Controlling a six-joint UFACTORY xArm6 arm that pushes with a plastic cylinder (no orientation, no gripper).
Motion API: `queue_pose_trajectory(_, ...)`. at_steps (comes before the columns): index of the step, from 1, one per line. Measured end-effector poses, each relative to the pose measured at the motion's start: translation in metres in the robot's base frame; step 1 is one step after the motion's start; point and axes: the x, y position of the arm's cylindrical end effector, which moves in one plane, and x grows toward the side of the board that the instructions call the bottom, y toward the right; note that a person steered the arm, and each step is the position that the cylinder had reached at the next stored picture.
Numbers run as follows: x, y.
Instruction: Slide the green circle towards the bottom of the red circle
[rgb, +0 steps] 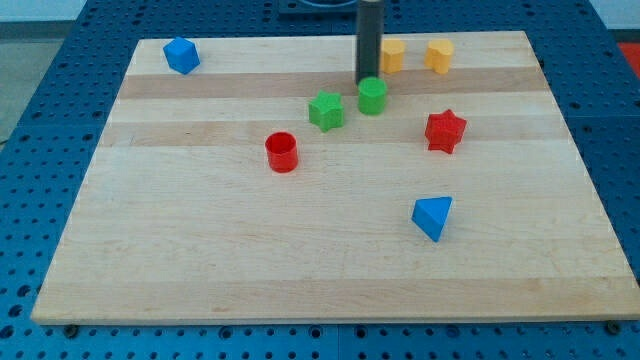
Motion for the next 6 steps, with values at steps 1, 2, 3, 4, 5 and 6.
queue_pose_trajectory(1,0.048,0.029)
queue_pose_trajectory(2,0.103,0.016)
queue_pose_trajectory(3,0.131,-0.028)
queue_pose_trajectory(4,0.14,-0.063)
queue_pose_trajectory(5,0.131,-0.112)
queue_pose_trajectory(6,0.141,-0.136)
